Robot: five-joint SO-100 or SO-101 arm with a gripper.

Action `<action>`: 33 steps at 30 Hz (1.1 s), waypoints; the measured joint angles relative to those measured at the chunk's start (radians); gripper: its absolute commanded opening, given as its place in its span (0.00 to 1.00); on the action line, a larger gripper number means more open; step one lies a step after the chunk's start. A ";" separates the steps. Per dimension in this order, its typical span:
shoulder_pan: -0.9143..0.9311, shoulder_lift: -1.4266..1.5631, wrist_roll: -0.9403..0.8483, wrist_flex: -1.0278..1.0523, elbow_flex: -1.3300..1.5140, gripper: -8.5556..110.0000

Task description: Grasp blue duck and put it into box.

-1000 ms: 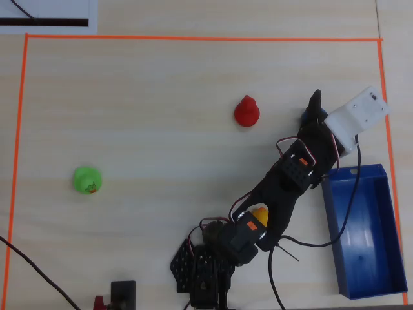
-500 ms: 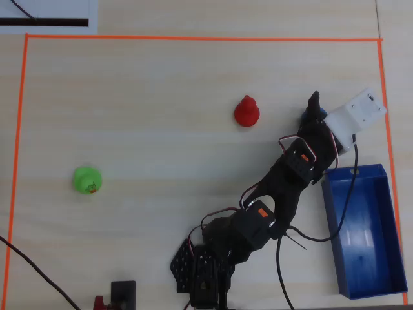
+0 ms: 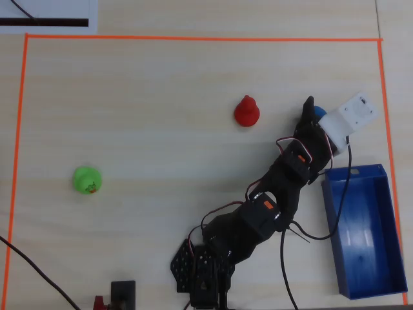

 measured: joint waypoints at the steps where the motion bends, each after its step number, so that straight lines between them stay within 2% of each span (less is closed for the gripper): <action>1: -0.002 -0.002 0.000 0.000 0.000 0.16; 2: -0.003 -0.002 0.000 0.000 0.000 0.08; 13: -0.015 0.002 -0.098 -0.103 0.081 0.07; 20: -0.017 0.029 -0.078 -0.086 0.097 0.07; 27: 0.021 0.193 0.077 0.121 0.048 0.07; 33: 0.147 0.457 0.153 0.485 -0.140 0.07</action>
